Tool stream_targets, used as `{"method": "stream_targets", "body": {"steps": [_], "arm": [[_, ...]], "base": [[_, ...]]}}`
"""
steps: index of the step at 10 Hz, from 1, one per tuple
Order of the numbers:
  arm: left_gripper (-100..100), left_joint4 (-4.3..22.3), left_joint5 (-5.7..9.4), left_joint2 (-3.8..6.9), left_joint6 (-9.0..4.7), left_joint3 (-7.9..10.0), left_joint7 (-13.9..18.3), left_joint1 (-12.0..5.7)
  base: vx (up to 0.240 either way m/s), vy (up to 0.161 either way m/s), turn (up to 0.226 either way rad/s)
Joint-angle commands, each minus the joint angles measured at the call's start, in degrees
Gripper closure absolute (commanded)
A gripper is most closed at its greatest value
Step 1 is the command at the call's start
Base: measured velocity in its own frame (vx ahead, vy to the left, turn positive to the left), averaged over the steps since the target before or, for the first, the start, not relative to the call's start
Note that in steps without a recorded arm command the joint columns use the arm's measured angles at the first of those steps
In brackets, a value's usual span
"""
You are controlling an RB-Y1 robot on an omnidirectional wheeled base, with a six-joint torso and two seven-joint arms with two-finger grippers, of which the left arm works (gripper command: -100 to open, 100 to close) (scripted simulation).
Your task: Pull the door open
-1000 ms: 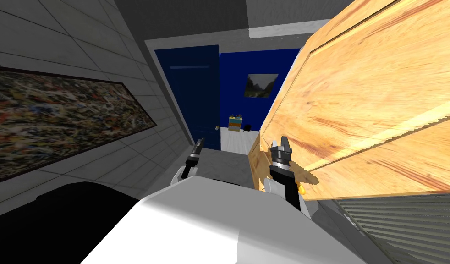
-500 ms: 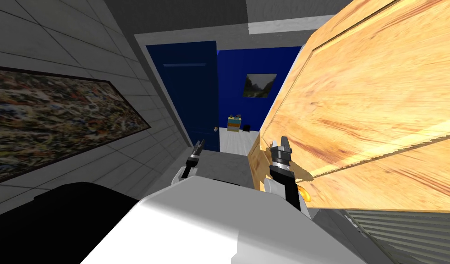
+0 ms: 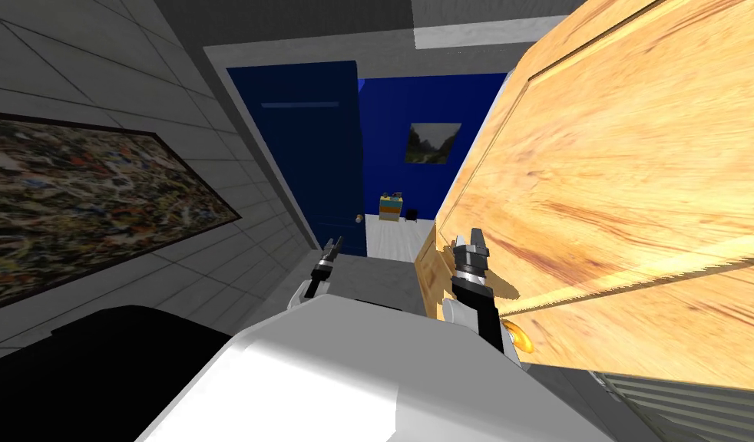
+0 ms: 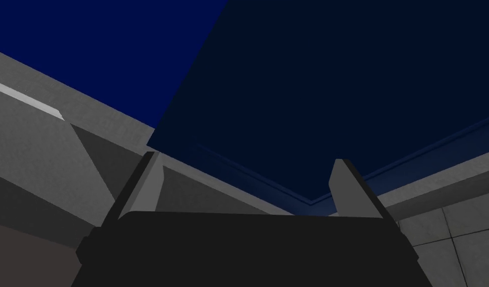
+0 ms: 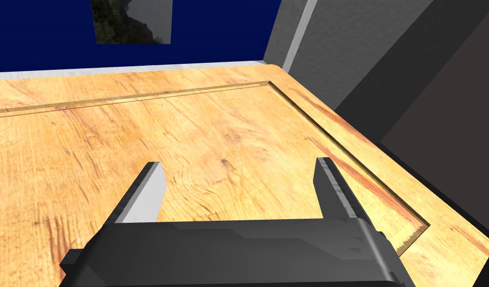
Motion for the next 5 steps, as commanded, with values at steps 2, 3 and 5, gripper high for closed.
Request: {"method": "stream_targets", "body": {"steps": [2, 3, 5], "arm": [[-100, 2.85, -0.65, -0.10, -0.54, 0.96, -3.12, -0.63], [-100, 4.00, -0.88, -0.13, -0.75, 1.34, -4.23, -0.96], [-100, 6.29, -1.33, -0.22, -1.15, 2.10, -6.44, -1.59]], "base": [[0.091, 0.020, -0.046], [0.101, 0.006, -0.037], [0.097, 0.031, -0.048]]}}
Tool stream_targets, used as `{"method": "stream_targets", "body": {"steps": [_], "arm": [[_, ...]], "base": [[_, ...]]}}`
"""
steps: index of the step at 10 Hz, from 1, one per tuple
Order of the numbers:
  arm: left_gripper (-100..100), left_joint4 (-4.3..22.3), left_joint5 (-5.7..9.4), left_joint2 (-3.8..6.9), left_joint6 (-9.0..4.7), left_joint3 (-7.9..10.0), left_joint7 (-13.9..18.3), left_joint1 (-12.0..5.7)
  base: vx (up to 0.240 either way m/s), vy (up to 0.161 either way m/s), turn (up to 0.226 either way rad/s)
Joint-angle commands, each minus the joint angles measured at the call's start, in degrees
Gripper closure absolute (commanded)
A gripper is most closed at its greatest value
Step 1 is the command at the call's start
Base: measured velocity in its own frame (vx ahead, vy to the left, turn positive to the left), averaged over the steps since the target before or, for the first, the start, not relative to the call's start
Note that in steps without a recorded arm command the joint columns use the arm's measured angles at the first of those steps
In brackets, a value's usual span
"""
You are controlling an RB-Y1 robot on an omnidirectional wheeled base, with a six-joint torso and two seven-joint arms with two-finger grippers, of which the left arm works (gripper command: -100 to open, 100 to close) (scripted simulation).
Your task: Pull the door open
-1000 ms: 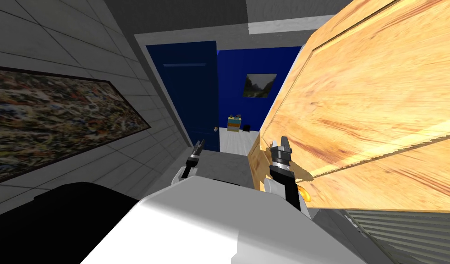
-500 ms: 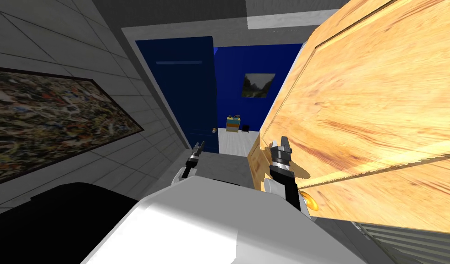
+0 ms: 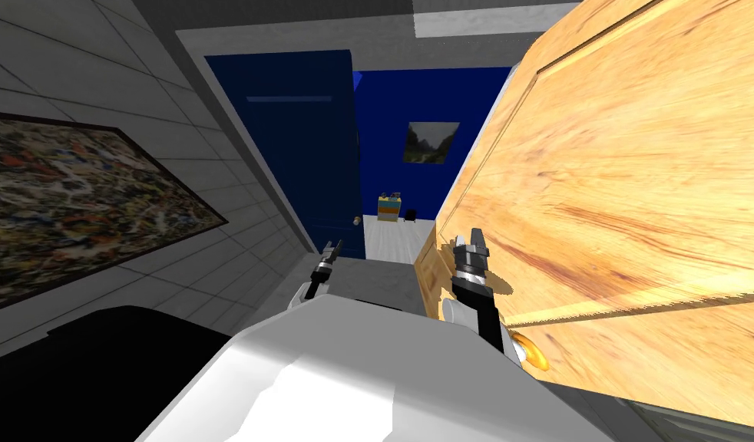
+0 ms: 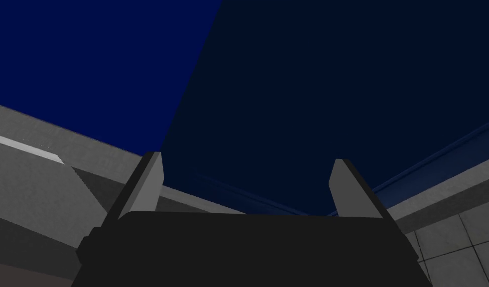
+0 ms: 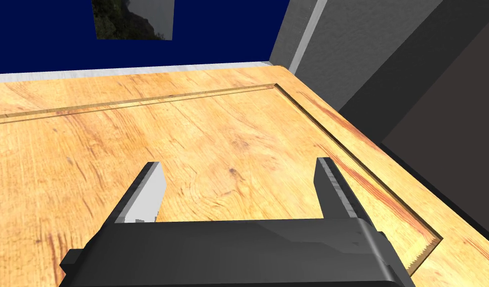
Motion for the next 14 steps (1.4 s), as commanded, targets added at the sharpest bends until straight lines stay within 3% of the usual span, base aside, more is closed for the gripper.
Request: {"method": "stream_targets", "body": {"steps": [1, 14], "arm": [[-100, 2.08, -0.37, -0.05, -0.34, 0.65, -2.00, -0.74], [-100, 16.60, -3.25, -1.29, -2.87, 5.44, -15.99, -4.78]], "base": [[0.091, 0.025, -0.050], [0.095, 0.024, -0.043]]}}
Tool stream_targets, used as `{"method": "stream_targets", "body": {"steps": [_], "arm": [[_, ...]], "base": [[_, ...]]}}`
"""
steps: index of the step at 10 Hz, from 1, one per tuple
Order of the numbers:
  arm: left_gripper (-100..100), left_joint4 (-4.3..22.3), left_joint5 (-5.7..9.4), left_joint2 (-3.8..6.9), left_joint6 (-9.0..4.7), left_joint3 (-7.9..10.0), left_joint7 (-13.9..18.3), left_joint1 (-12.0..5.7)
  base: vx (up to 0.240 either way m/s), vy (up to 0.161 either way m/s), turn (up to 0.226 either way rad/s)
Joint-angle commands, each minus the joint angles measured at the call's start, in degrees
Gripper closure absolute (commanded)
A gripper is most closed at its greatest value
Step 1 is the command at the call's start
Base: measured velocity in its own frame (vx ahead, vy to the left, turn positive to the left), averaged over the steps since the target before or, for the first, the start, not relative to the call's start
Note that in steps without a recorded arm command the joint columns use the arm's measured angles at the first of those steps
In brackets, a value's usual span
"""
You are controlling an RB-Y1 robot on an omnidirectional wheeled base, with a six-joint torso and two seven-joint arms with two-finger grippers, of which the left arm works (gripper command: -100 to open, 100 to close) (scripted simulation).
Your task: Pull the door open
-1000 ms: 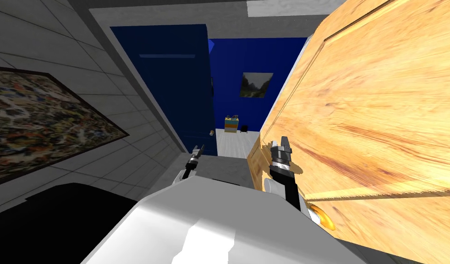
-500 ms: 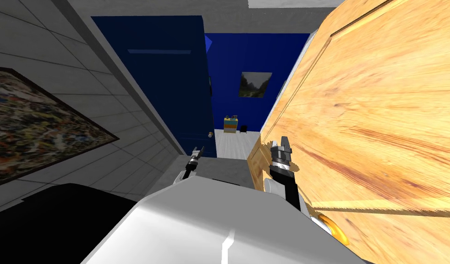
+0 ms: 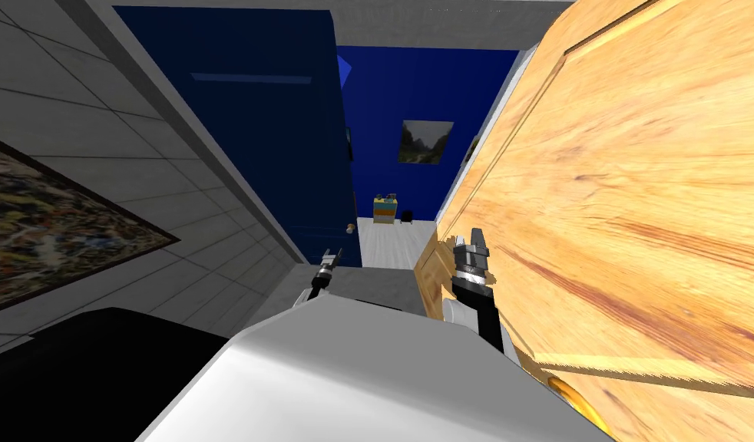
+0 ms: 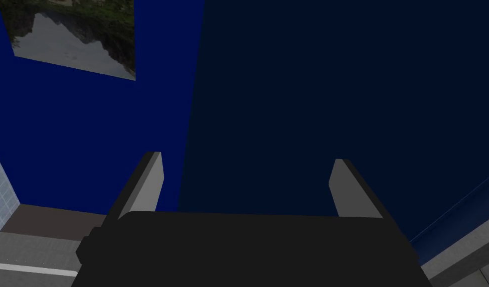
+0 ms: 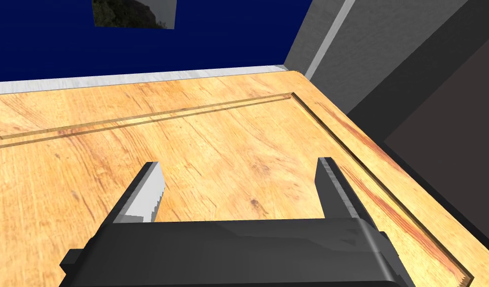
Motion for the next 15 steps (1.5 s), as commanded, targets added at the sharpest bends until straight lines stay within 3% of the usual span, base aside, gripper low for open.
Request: {"method": "stream_targets", "body": {"steps": [1, 10, 12, 13, 15], "arm": [[-100, 1.90, -0.35, -0.03, -0.14, 0.66, -1.85, -0.74], [-100, 11.64, -2.27, -1.92, -1.85, 3.87, -11.23, -3.45], [-100, 11.86, -2.35, -2.22, -1.89, 3.95, -11.54, -3.52], [-100, 12.99, -1.86, -0.97, -2.71, 4.67, -11.31, -3.41], [-100, 13.75, -1.48, -0.16, -3.29, 5.18, -10.95, -3.29]], "base": [[0.124, 0.028, -0.040], [0.107, 0.038, -0.042], [0.087, 0.021, -0.026], [0.125, 0.006, -0.101], [0.183, -0.007, -0.071]]}}
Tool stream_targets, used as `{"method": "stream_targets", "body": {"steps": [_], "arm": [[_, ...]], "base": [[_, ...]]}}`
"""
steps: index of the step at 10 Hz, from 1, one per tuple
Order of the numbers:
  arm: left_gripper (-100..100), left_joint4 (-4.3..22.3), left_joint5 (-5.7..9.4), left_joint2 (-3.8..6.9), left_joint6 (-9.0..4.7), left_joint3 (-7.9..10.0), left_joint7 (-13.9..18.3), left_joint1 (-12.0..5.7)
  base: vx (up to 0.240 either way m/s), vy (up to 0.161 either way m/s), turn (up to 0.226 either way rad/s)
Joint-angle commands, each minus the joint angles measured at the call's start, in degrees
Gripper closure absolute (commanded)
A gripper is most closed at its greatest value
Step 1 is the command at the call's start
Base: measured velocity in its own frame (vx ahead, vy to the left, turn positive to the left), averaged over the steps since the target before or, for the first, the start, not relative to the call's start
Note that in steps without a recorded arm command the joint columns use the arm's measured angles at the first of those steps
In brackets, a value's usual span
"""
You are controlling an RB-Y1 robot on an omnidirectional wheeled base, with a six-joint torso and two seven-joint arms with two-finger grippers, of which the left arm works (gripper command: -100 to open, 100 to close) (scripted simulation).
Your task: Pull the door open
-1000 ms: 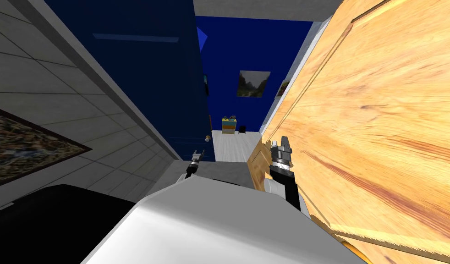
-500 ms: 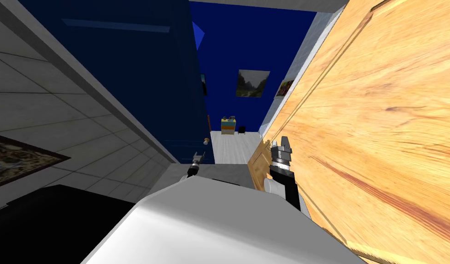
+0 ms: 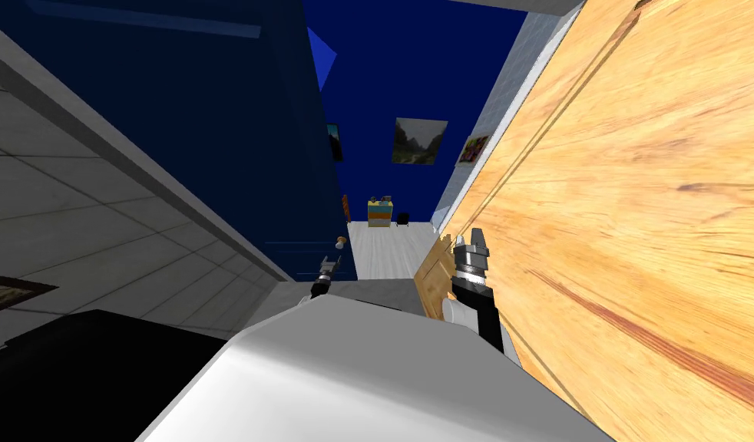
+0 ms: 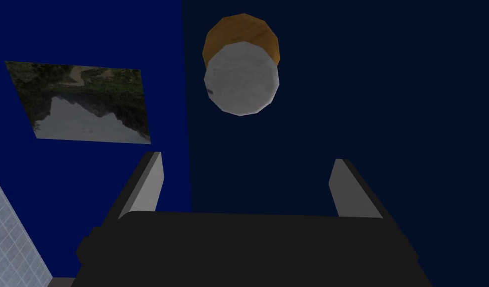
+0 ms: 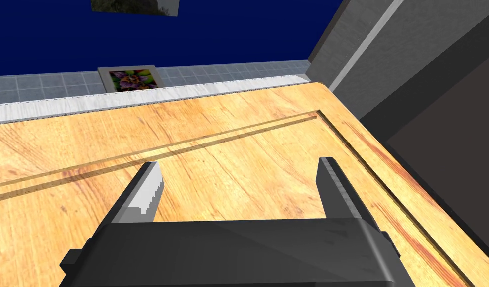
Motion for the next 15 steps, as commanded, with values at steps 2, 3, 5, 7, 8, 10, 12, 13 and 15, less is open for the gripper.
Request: {"method": "stream_targets", "body": {"steps": [2, 3, 5, 7, 8, 10, 12, 13, 15], "arm": [[-100, -0.09, 0.58, 1.12, -0.53, 0.70, 0.96, 1.02], [-100, 0.48, 0.86, 1.60, -0.97, 1.09, 1.23, 1.12], [-100, 1.53, 1.39, 2.43, -1.78, 1.79, 1.73, 1.28], [-100, 2.52, 1.89, 3.13, -2.54, 2.46, 2.20, 1.44], [-100, 1.93, 1.70, 2.90, -2.21, 2.19, 2.09, 1.59], [100, 1.93, 1.70, 2.90, -2.21, 2.19, 2.09, 1.59], [100, 1.93, 1.70, 2.90, -2.21, 2.19, 2.09, 1.59], [100, 1.93, 1.70, 2.90, -2.21, 2.19, 2.09, 1.59], [100, 2.22, 2.38, 3.08, -2.10, 1.72, 4.03, 1.44]], "base": [[0.182, -0.007, -0.084], [0.173, 0.007, -0.080], [0.179, -0.004, -0.073], [0.180, 0.011, -0.063], [0.073, 0.002, -0.009], [-0.017, 0.004, 0.007], [-0.017, 0.000, -0.008], [-0.007, -0.001, 0.002], [-0.015, 0.006, -0.013]]}}
